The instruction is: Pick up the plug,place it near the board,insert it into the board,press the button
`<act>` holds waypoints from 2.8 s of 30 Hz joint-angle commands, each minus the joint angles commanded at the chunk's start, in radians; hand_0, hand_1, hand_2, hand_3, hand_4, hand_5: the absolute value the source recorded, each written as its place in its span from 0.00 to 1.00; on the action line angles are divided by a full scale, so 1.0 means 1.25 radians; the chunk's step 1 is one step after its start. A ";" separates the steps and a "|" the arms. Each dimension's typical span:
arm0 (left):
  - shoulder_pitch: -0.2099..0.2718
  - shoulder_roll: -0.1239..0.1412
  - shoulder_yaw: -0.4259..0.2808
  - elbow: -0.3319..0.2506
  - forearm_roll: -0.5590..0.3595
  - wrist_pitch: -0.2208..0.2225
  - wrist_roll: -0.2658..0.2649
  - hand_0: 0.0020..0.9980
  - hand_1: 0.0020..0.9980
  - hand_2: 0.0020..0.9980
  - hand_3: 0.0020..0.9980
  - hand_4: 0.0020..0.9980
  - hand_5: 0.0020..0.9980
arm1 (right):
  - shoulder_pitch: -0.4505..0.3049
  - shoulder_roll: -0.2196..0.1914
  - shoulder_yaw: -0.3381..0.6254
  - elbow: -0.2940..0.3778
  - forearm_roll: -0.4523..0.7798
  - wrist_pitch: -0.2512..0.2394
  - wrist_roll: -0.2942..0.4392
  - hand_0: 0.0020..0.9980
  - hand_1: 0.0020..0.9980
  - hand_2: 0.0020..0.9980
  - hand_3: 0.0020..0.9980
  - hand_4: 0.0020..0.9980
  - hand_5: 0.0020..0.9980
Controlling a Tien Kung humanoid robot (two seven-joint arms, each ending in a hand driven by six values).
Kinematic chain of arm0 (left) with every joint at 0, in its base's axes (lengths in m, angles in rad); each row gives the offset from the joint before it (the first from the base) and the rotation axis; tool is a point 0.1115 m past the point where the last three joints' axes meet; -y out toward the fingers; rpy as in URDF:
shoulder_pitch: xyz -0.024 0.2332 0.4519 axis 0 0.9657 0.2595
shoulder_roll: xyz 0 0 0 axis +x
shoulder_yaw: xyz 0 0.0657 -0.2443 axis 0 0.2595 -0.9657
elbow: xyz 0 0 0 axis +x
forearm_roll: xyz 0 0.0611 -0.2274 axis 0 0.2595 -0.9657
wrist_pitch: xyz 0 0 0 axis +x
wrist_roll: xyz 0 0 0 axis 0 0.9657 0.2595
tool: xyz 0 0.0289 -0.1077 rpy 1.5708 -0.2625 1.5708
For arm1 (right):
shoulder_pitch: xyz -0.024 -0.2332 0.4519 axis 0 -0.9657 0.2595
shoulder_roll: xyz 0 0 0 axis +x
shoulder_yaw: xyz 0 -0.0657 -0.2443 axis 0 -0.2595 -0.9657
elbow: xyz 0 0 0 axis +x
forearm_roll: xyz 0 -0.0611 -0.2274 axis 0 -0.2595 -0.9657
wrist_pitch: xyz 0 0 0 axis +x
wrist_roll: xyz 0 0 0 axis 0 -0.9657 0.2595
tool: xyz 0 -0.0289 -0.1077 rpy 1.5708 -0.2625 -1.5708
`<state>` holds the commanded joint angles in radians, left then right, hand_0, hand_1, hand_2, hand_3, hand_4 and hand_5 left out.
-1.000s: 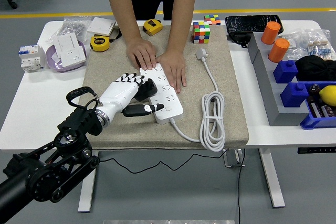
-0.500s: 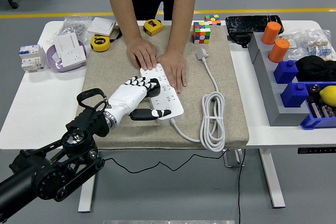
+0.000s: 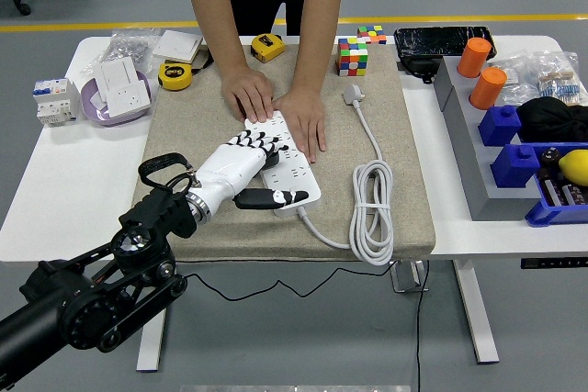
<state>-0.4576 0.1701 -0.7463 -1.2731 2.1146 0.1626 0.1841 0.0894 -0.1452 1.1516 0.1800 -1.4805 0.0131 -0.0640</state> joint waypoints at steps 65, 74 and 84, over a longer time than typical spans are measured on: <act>0.028 -0.048 -0.004 -0.106 -0.018 -0.305 0.247 0.10 0.05 0.16 0.93 0.43 0.10 | 0.000 0.000 -0.007 0.000 0.004 -0.001 0.000 0.80 0.72 0.69 0.61 0.90 0.57; 0.026 -0.047 -0.003 -0.099 -0.017 -0.311 0.248 0.11 0.05 0.16 0.92 0.43 0.11 | 0.002 -0.001 -0.002 0.000 0.000 -0.001 -0.001 0.80 0.72 0.69 0.61 0.89 0.57; 0.016 -0.043 0.000 -0.093 -0.023 -0.363 0.268 0.11 0.05 0.16 0.90 0.43 0.10 | 0.004 0.000 0.001 0.000 0.001 -0.001 -0.001 0.80 0.72 0.69 0.61 0.89 0.57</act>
<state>-0.4372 0.1169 -0.7468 -1.3898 2.0861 -0.2913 0.5190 0.0949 -0.1454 1.1524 0.1800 -1.4796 0.0118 -0.0657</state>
